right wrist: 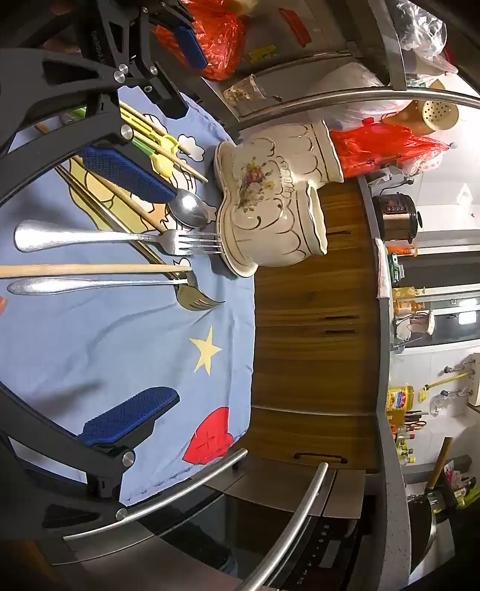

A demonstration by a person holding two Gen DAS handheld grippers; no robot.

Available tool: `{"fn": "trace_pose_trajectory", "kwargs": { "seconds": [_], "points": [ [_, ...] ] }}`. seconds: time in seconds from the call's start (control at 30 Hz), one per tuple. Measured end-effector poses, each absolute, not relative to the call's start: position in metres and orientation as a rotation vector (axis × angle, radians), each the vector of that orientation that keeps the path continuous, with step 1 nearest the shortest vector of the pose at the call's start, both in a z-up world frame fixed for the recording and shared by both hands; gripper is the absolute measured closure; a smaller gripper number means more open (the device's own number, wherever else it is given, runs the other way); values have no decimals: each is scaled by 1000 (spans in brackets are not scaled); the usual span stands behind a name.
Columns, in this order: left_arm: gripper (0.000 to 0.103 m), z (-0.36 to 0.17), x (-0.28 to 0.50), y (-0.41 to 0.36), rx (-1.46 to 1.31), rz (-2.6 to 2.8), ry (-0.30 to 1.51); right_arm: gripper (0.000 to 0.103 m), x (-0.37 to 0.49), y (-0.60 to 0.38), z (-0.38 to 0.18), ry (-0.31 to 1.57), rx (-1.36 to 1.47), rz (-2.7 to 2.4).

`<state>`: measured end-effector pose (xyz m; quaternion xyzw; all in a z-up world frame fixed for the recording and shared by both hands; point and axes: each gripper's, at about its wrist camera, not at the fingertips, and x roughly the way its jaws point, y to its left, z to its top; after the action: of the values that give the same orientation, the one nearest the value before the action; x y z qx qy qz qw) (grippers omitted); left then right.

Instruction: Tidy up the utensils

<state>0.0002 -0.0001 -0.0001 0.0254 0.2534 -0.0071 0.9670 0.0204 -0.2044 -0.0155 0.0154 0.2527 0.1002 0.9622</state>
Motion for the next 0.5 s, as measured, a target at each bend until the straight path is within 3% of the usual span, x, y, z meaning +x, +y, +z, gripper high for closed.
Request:
{"fn": "trace_pose_trajectory", "kwargs": {
  "seconds": [0.5],
  "points": [
    [5, 0, 0, 0, 50, -15, 513, 5, 20, -203, -18, 511, 23, 201]
  ]
}}
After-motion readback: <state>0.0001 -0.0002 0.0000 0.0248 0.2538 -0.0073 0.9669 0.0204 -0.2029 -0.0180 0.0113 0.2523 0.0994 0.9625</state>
